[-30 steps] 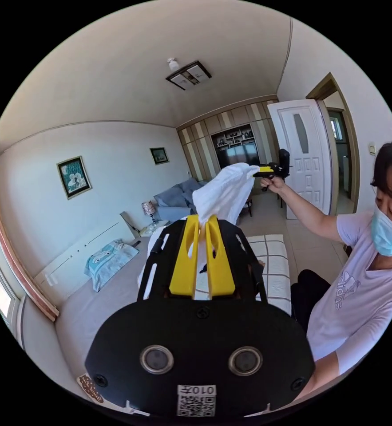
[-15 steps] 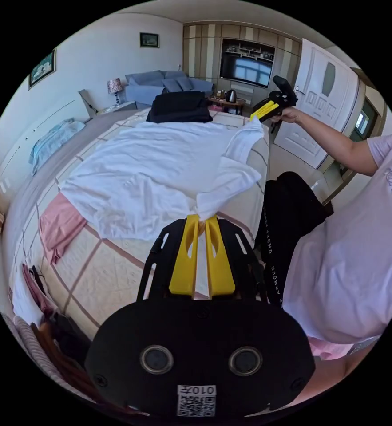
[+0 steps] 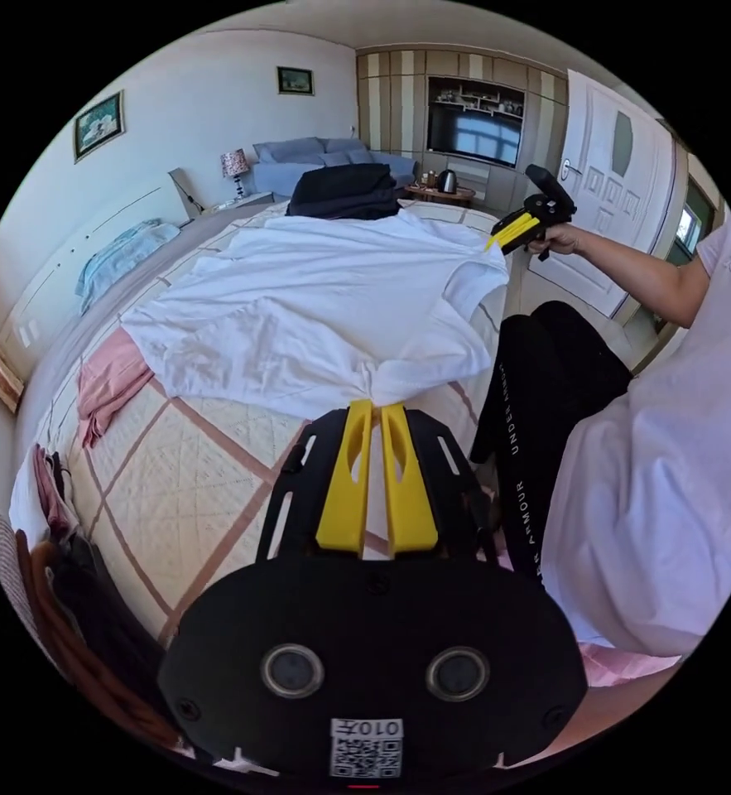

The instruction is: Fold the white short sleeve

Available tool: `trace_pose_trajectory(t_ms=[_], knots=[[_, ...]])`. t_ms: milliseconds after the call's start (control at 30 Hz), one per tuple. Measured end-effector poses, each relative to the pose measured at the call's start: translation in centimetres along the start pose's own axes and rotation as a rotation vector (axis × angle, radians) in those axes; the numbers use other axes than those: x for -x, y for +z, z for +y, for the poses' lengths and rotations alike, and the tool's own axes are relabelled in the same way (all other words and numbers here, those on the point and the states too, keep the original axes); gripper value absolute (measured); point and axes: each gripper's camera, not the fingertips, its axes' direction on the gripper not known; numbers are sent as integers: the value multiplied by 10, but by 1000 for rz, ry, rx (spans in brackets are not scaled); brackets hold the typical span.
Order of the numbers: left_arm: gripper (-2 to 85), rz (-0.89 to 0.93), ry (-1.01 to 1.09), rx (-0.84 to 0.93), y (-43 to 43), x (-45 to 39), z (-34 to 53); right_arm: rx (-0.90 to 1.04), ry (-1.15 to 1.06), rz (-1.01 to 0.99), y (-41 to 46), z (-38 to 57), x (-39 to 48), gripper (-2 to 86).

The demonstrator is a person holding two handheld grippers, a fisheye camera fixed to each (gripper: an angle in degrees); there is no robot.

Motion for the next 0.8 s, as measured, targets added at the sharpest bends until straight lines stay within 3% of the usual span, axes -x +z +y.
trace_pose_trajectory(t_ms=[167, 233, 367, 533, 633, 700, 800], knots=[[18, 34, 60, 199, 34, -2, -8, 164, 68, -95, 31, 14, -23, 21], [30, 87, 11, 113, 25, 9, 0, 157, 94, -112, 29, 21, -24, 26], [53, 166, -60, 103, -1, 28, 9, -32, 117, -42, -19, 27, -14, 33], [78, -15, -207, 29, -48, 76, -18, -244, 101, -49, -62, 10, -4, 43], [91, -157, -275, -40, -41, 131, -45, -468, 235, -103, -63, -7, -10, 50], [98, -196, -322, -36, -22, 170, -59, -488, 370, -154, -41, -35, -14, 61], [104, -72, -367, 54, 21, 231, -79, -436, 504, -290, 18, -86, -8, 100]])
